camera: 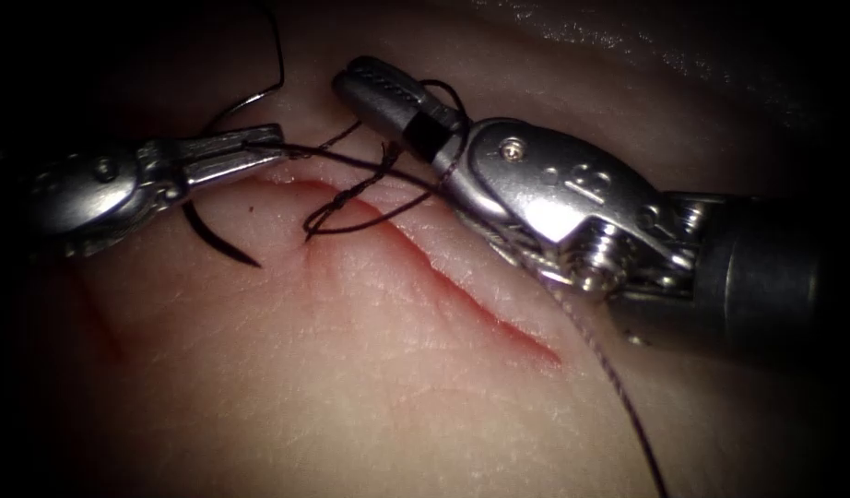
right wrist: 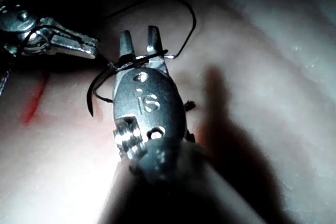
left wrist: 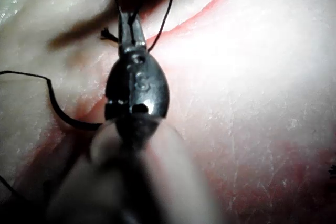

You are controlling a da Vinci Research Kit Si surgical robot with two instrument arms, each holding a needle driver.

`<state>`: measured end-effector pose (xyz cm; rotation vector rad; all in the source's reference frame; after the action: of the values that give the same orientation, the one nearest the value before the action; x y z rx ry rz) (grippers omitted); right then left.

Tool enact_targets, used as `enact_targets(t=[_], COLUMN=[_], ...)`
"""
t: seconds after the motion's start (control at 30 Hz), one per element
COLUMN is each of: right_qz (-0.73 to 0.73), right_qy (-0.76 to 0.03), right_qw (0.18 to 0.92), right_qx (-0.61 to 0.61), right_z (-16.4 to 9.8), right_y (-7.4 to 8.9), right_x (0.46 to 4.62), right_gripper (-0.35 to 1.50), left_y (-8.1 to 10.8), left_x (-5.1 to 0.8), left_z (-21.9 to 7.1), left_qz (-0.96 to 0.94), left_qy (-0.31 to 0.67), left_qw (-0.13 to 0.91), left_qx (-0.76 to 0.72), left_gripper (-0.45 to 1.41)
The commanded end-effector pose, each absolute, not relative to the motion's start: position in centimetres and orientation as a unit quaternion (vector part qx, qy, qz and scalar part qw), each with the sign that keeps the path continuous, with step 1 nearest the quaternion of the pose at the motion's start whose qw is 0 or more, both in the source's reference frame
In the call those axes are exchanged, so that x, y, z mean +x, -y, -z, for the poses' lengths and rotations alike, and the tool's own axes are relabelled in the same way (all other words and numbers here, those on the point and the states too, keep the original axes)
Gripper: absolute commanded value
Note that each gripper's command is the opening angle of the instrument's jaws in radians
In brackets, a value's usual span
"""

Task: Wound Closure

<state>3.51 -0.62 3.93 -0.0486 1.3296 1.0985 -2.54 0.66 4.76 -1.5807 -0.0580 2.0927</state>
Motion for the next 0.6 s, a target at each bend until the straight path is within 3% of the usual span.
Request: enact_targets(t=[0.03, 0.23, 0.4, 0.53, 0.6], right_qz=[-0.507, -0.585, -0.626, -0.663, -0.686], right_qy=[-0.582, -0.519, -0.477, -0.44, -0.425], right_qw=[0.636, 0.623, 0.617, 0.605, 0.587], right_qx=[-0.015, 0.001, 0.02, 0.045, 0.066], right_z=[-3.96, -4.04, -4.13, -4.22, -4.31], right_y=[0.64, 0.73, 0.84, 0.96, 1.06], right_x=[3.62, 3.65, 3.66, 3.67, 3.72], right_gripper=[0.62, 0.86, 0.83, 0.62, 0.64], left_y=[-0.61, -0.51, -0.49, -0.51, -0.54], left_x=[-2.62, -2.85, -3.0, -3.02, -3.01], left_z=[-4.78, -4.47, -4.19, -4.03, -4.02], left_qz=[-0.771, -0.768, -0.77, -0.772, -0.773], left_qy=[0.025, 0.051, 0.057, 0.058, 0.057], left_qw=[0.255, 0.248, 0.234, 0.218, 0.216], left_qx=[-0.583, -0.588, -0.591, -0.594, -0.594], left_gripper=[-0.45, -0.45, -0.45, -0.45, -0.45])
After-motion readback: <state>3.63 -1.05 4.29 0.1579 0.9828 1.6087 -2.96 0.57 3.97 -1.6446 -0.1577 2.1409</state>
